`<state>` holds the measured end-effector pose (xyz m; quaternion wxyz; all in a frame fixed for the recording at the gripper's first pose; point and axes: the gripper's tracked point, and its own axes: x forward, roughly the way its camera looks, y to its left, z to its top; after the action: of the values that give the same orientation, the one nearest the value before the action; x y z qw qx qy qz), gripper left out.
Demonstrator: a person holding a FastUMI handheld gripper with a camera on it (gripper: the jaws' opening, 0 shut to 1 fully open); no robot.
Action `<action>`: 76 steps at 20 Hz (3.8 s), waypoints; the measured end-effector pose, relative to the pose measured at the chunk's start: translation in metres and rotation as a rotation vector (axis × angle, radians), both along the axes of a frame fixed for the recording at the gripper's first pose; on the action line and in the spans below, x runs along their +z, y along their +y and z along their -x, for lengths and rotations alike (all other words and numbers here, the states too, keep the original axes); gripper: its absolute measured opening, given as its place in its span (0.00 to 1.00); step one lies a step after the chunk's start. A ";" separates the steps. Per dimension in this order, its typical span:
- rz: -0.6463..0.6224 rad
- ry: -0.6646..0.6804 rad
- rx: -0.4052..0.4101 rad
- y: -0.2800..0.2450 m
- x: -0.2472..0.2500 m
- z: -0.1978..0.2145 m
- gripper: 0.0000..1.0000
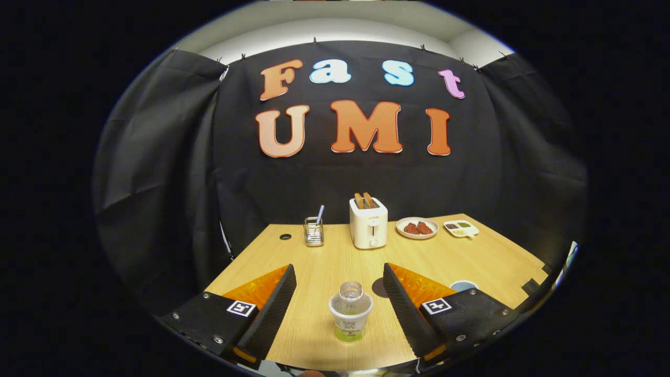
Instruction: Take the bottle from table, then pour the juice into the cup, finally place the bottle on the coaster
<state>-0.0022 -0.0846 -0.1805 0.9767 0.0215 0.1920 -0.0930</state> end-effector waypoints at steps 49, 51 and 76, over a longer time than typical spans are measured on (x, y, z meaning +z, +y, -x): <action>-0.462 -0.158 -0.138 -0.063 -0.070 -0.034 0.55; -0.538 -0.190 -0.155 -0.072 -0.063 -0.037 0.55; -1.260 -0.389 -0.377 -0.136 -0.057 -0.058 0.55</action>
<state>0.0557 -0.2204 -0.2372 0.7616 0.6351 0.0235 -0.1265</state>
